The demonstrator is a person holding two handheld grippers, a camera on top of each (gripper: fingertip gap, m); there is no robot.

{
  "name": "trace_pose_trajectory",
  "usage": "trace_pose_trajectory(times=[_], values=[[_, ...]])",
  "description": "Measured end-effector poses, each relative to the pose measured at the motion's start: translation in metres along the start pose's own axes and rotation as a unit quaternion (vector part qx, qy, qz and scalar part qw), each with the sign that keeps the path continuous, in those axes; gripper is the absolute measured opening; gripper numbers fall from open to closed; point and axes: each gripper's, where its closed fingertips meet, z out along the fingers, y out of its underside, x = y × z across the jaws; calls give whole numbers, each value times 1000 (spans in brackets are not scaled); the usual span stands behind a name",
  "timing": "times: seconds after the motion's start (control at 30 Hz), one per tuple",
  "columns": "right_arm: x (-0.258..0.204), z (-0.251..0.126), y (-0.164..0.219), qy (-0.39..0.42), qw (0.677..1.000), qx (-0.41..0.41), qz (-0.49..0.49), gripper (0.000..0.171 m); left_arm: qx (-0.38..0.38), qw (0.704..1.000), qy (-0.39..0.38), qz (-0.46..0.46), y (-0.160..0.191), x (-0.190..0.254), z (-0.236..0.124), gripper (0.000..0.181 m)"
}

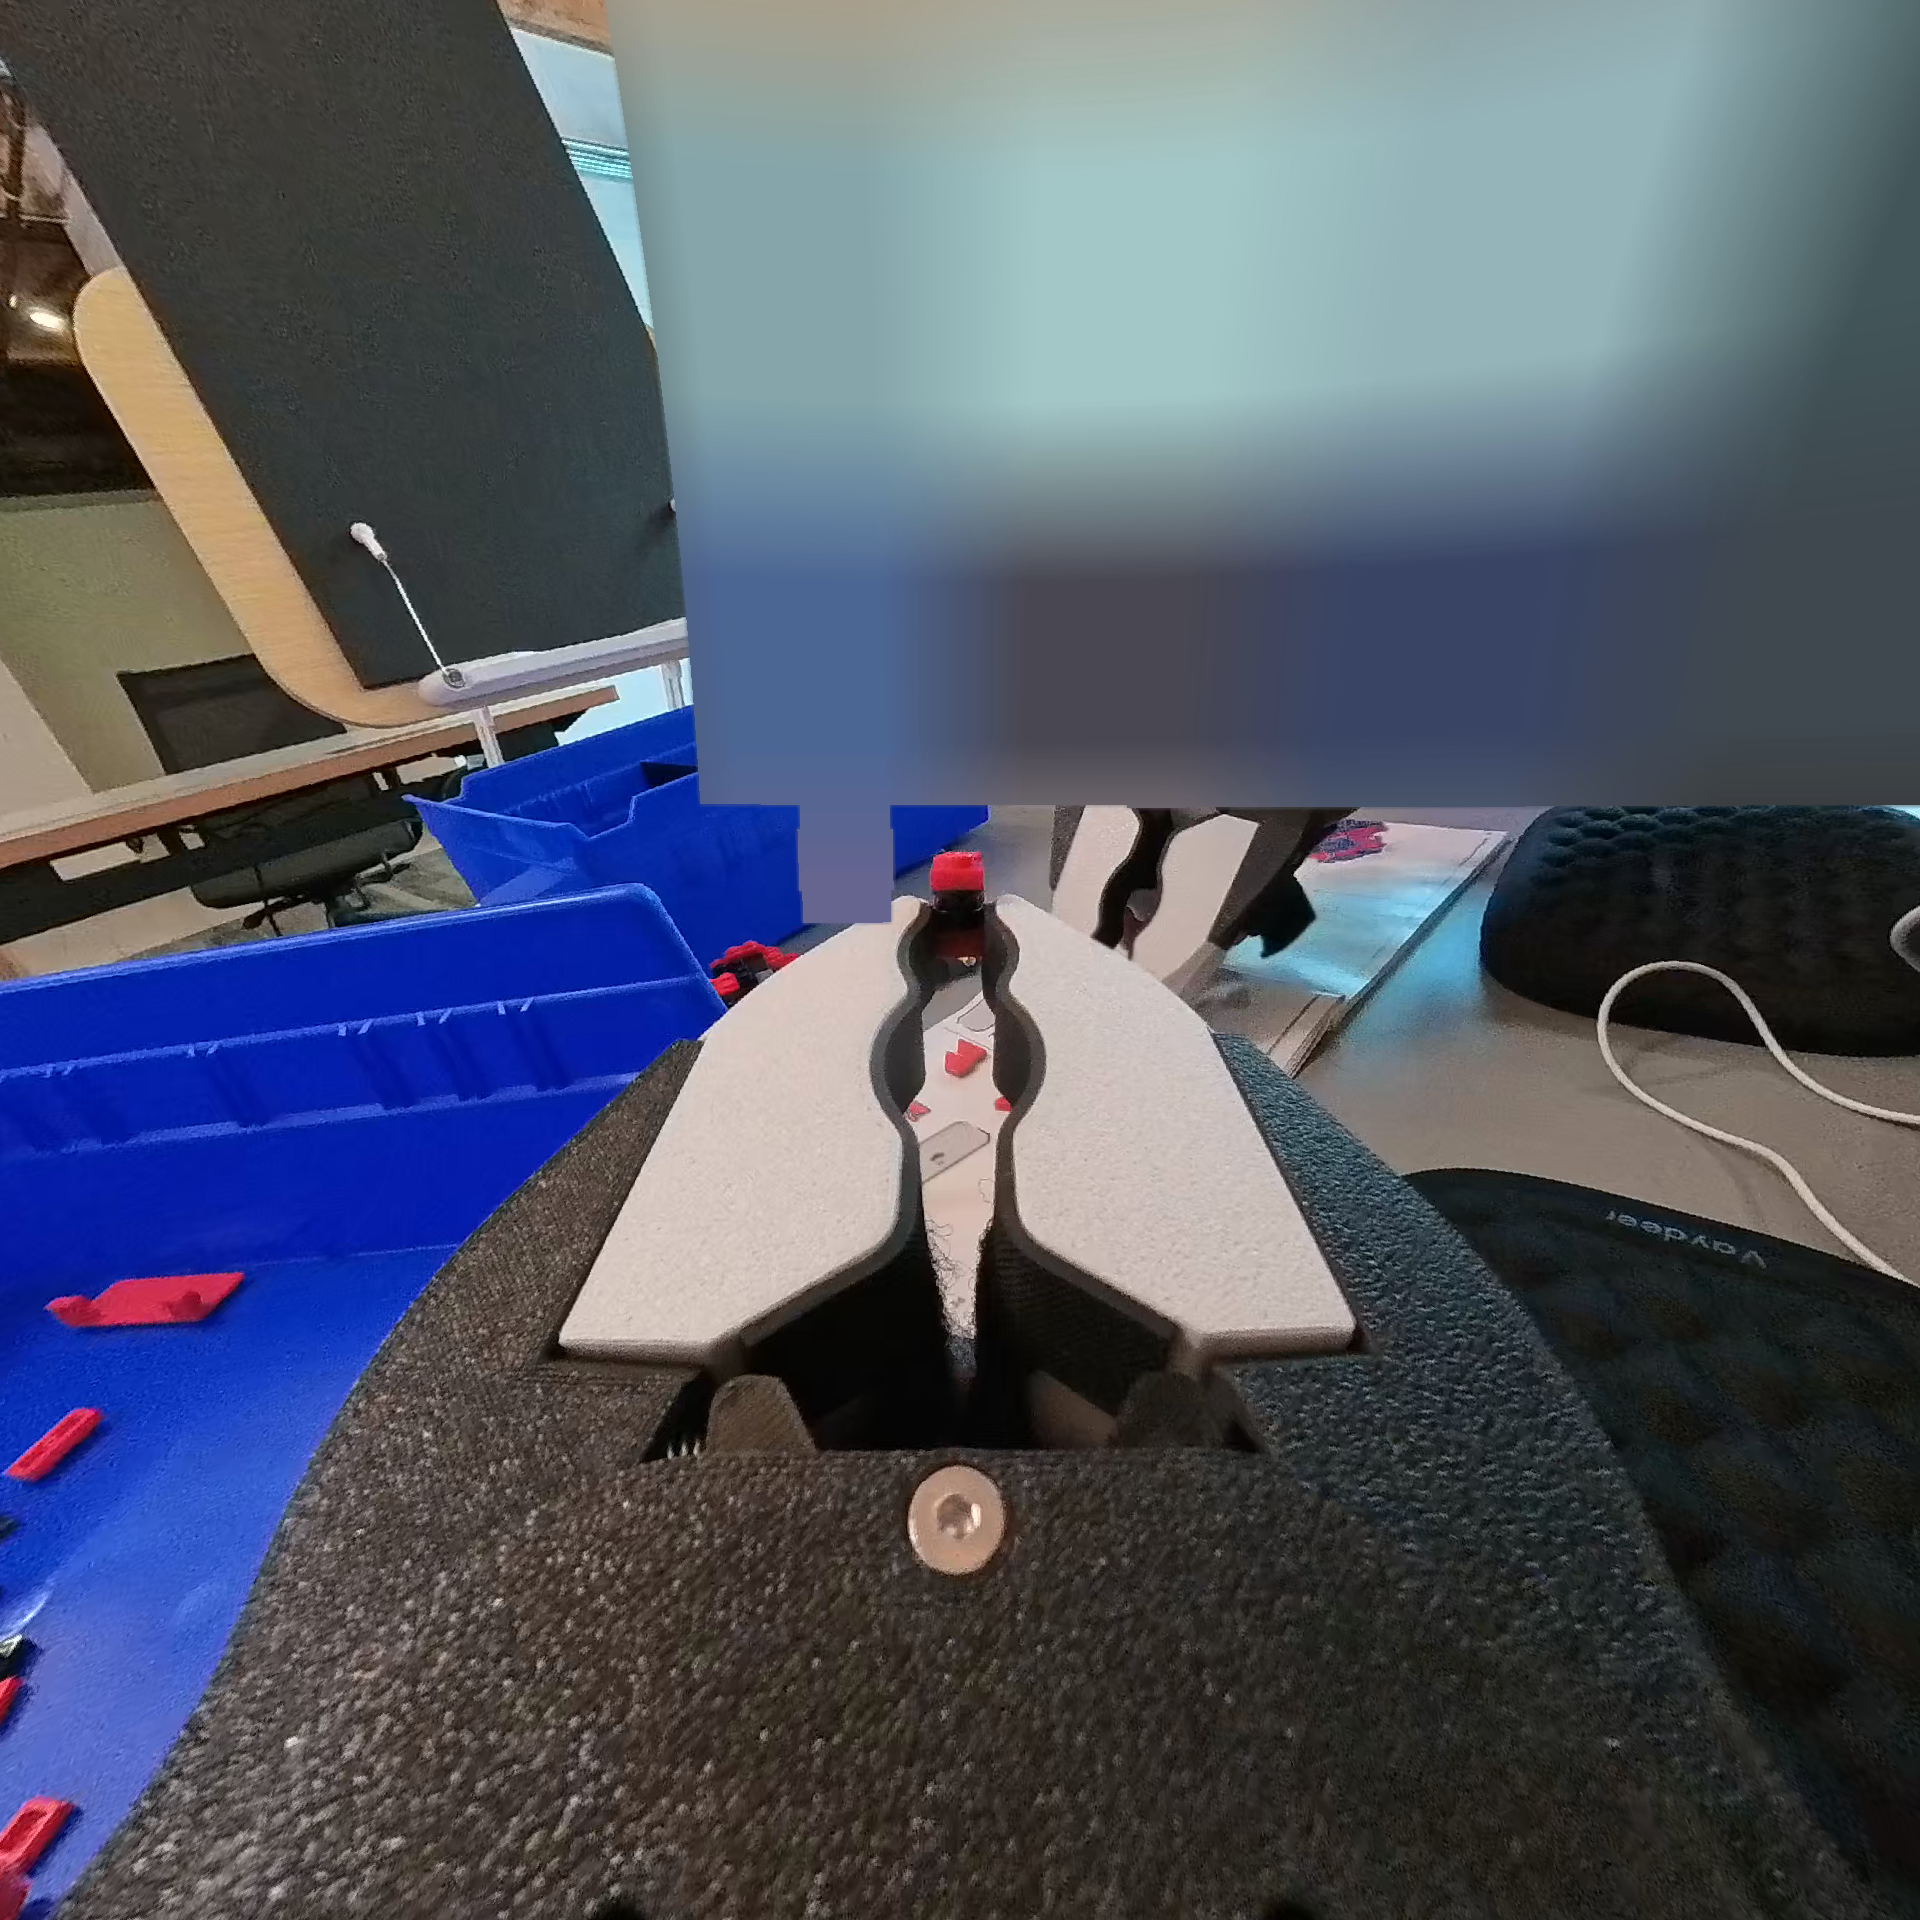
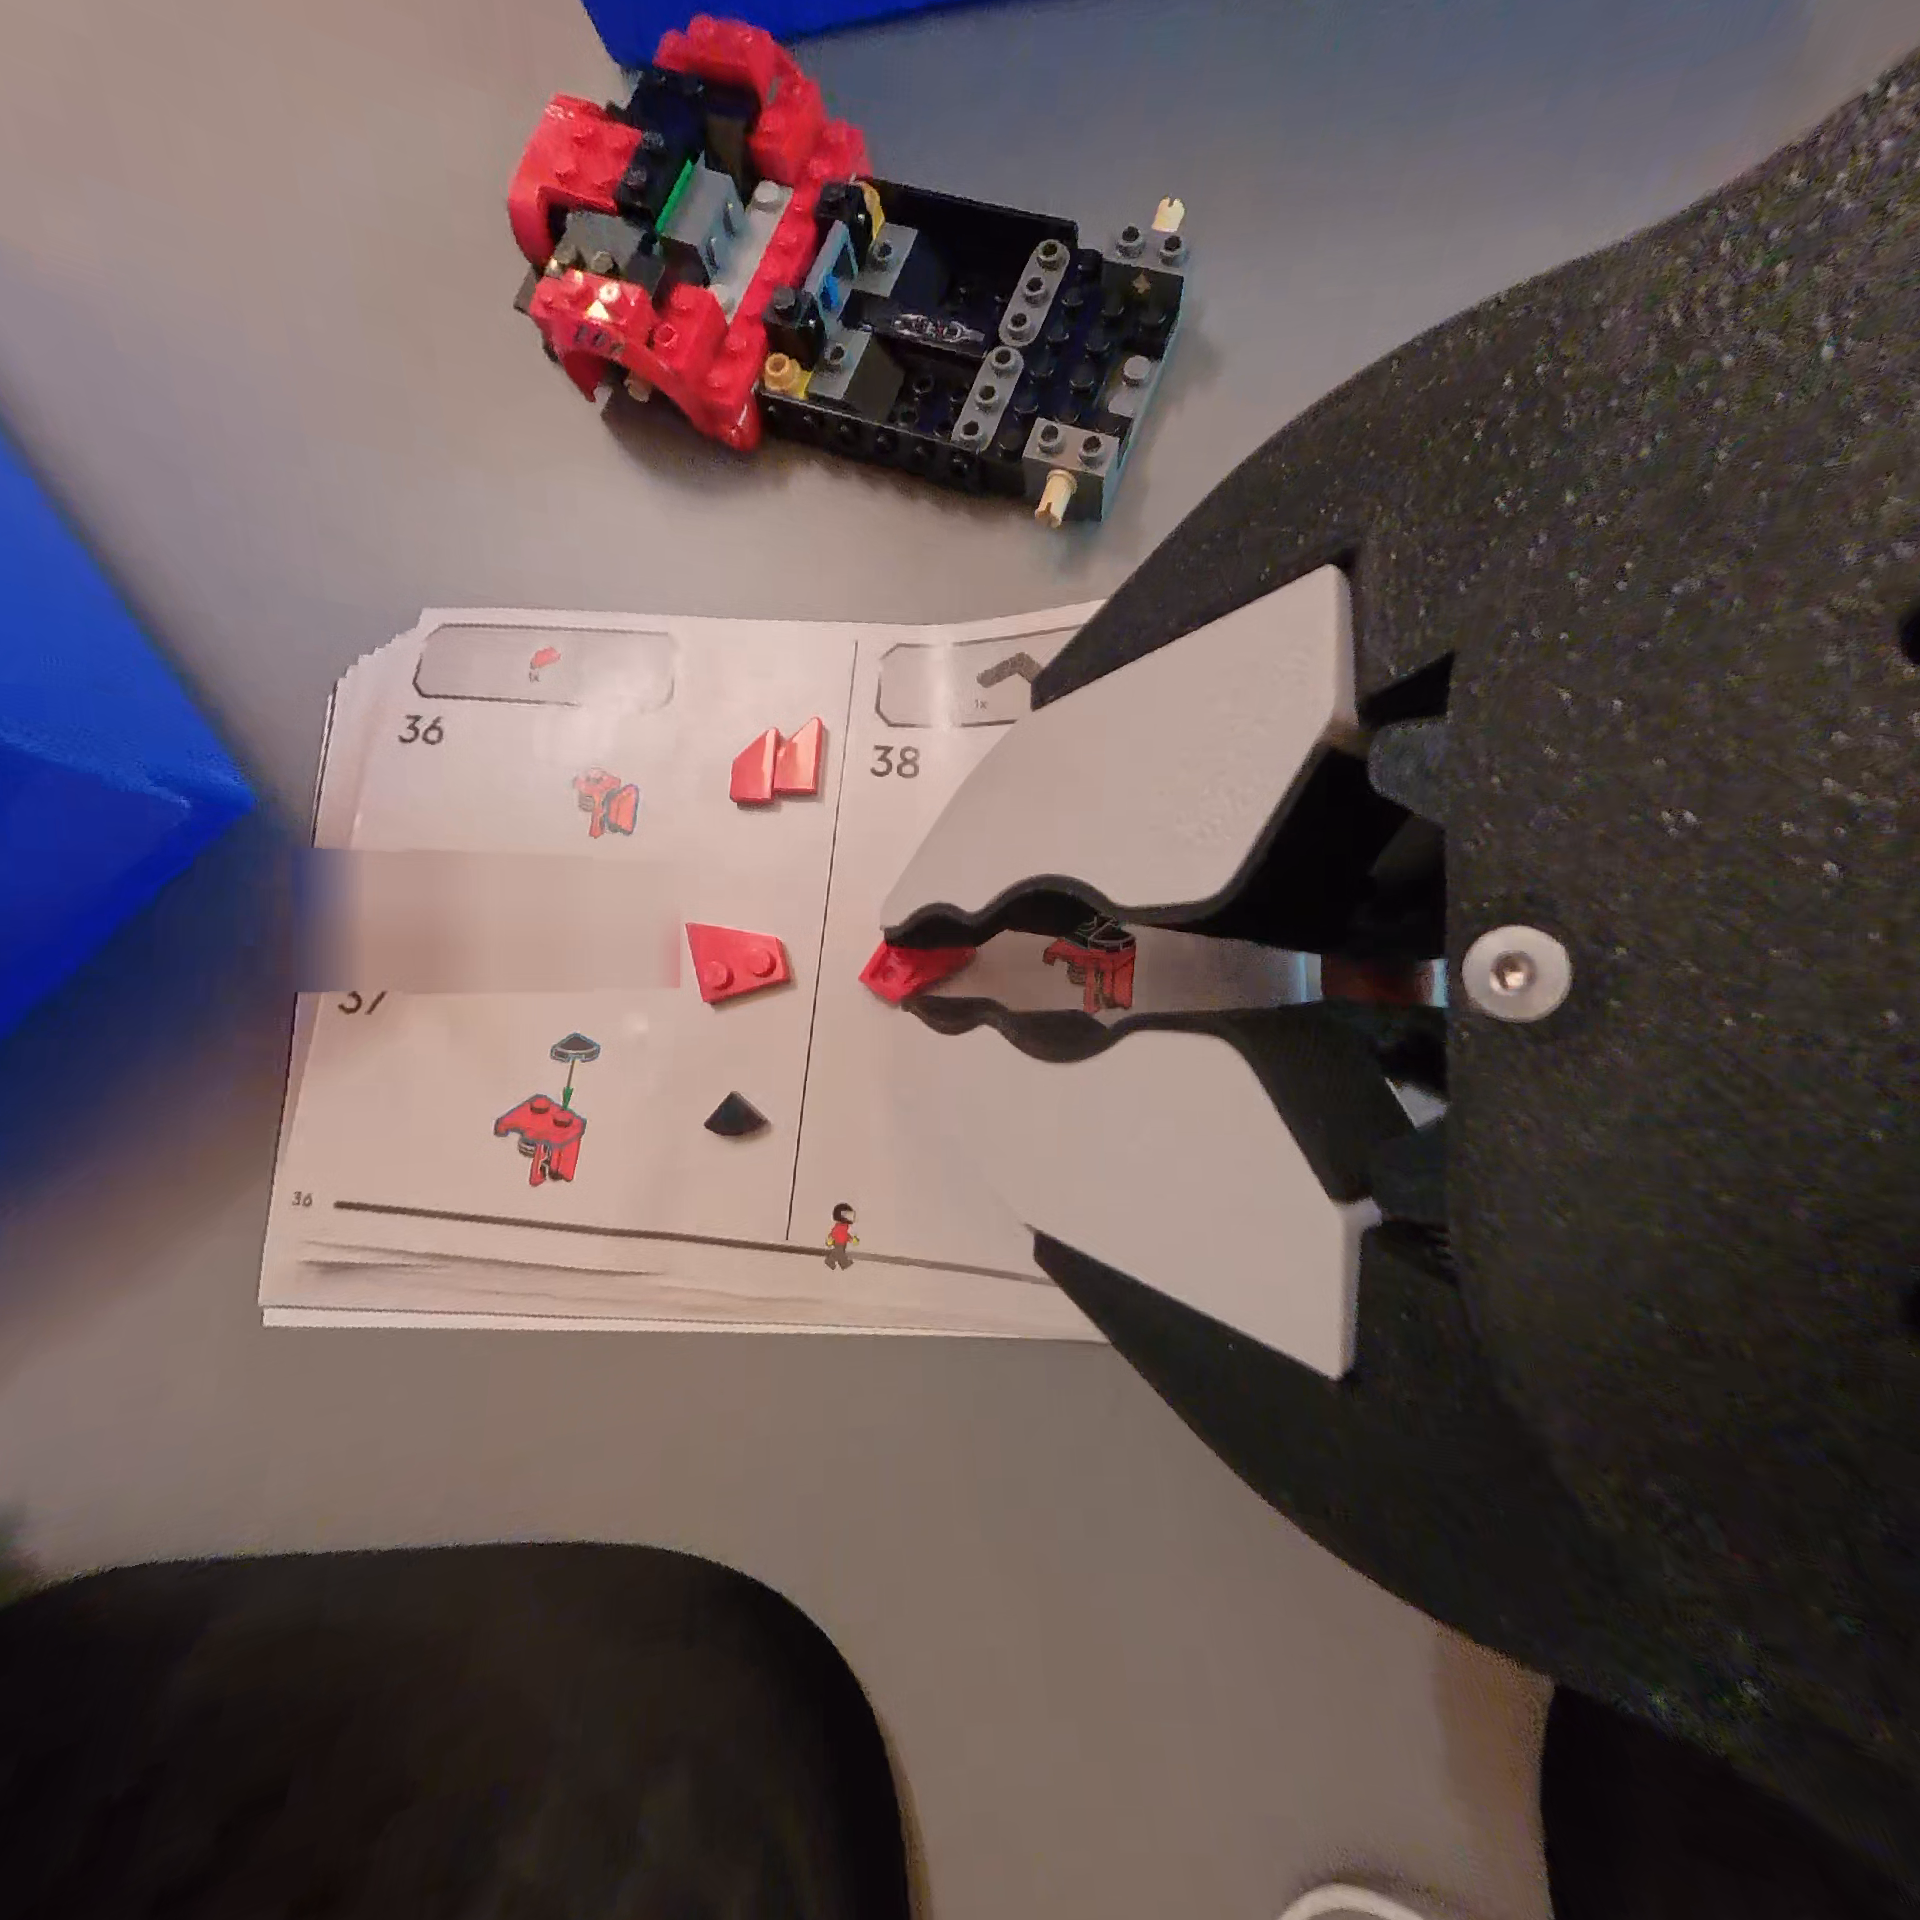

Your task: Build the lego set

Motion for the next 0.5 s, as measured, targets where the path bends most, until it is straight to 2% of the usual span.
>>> trace_pose_trajectory(times=[0.07,0.13,0.43,0.5], values=[[3,-2,-1,-3,1000,-1,12,11,1,1000,0,0,0,0,0,7],[9,-5,-3,17,1000,0,3,22,1,1000,-1,-1,0,0,0,7],[5,3,-1,-31,999,-12,31,14,2,1000,1,-3,-1,0,0,7],[-1,-1,-6,-71,995,8,63,14,4,1000,1,-5,-1,0,0,7]])
